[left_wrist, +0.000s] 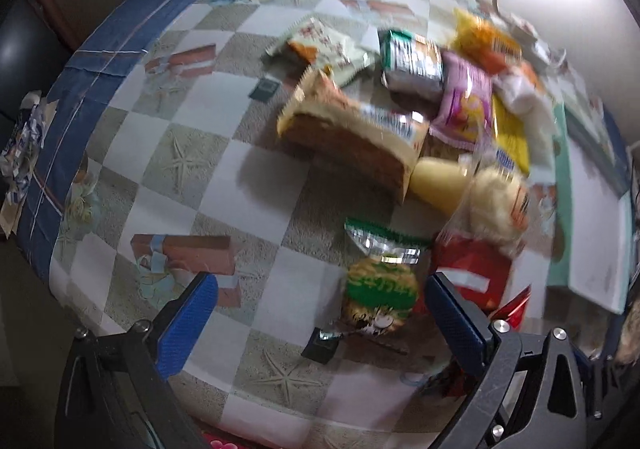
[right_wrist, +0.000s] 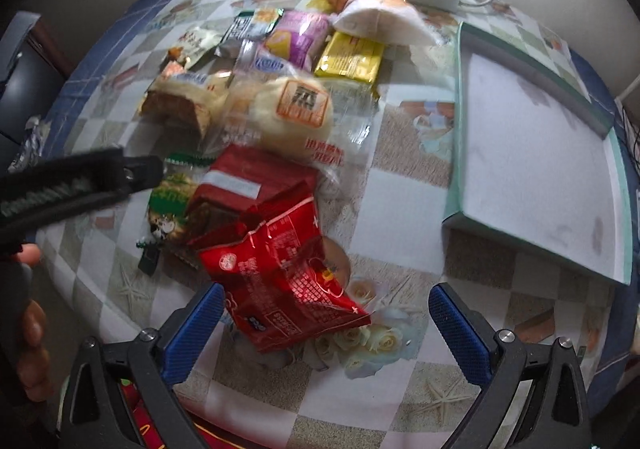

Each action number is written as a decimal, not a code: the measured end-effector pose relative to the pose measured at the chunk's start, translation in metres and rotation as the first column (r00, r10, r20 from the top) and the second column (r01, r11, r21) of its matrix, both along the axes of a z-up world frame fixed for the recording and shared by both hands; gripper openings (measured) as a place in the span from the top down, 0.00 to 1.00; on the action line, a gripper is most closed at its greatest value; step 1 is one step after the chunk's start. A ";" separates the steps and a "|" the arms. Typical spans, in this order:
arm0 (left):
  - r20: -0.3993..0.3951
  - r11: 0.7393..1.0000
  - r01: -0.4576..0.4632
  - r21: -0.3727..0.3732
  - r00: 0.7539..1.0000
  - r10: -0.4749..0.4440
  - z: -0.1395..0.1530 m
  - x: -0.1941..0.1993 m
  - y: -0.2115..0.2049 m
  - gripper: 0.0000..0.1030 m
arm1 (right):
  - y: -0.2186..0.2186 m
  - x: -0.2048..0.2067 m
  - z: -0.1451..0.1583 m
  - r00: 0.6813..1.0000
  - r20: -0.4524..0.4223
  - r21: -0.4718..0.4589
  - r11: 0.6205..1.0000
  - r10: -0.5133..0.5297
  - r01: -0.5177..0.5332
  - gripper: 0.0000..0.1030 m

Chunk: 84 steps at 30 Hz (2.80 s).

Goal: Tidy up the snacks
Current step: 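Grasp the green-wrapped biscuit with the left tool while the right grasps the red pastry bag, then carry both snacks over the white tray and open both tools to drop them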

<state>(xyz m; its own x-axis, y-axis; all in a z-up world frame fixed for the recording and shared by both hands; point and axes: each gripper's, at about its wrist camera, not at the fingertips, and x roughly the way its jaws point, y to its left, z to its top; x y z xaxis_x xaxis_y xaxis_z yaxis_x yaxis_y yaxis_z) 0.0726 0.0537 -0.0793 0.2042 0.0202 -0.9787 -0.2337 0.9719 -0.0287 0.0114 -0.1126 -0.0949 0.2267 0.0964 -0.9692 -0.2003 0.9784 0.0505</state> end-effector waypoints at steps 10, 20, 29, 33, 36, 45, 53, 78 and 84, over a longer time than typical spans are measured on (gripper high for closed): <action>-0.049 0.997 0.014 -0.079 0.999 -0.018 -0.030 0.000 -0.004 0.08 | 0.008 0.005 -0.022 1.000 -0.021 0.002 1.000 0.010 -0.010 0.07; -0.067 0.996 0.061 -0.069 0.996 -0.065 -0.054 0.000 -0.020 0.28 | -0.014 0.014 -0.037 0.998 -0.041 0.023 0.998 -0.050 0.051 0.26; -0.047 0.997 0.050 -0.059 0.997 -0.053 -0.040 -0.010 -0.032 0.36 | -0.020 0.023 -0.027 0.998 -0.039 0.055 0.997 -0.051 0.054 0.45; -0.037 0.998 0.031 -0.057 0.999 -0.033 -0.034 -0.017 -0.032 0.38 | -0.029 0.013 -0.011 0.998 -0.023 0.072 0.996 -0.058 0.059 0.48; -0.014 0.998 0.015 -0.058 1.000 -0.016 -0.020 -0.020 -0.025 0.39 | -0.038 0.010 0.008 0.998 -0.002 0.091 0.993 -0.070 0.070 0.48; 0.104 0.996 0.037 -0.083 0.994 -0.028 0.053 -0.031 -0.033 0.39 | -0.087 0.027 0.073 0.966 0.110 0.171 0.962 -0.234 0.214 0.48; 0.167 0.984 0.167 -0.053 0.973 -0.157 0.092 0.020 -0.094 0.39 | -0.153 0.070 0.088 0.892 0.142 0.068 0.903 -0.430 0.424 0.48; 0.179 0.842 0.534 -0.079 0.839 -0.515 0.016 0.070 -0.297 0.38 | -0.307 0.070 0.020 0.672 0.129 -0.071 0.669 -0.729 0.740 0.48; 0.195 0.856 0.507 -0.105 0.854 -0.482 0.022 0.070 -0.287 0.34 | -0.307 0.070 0.021 0.673 0.113 -0.046 0.673 -0.731 0.738 0.26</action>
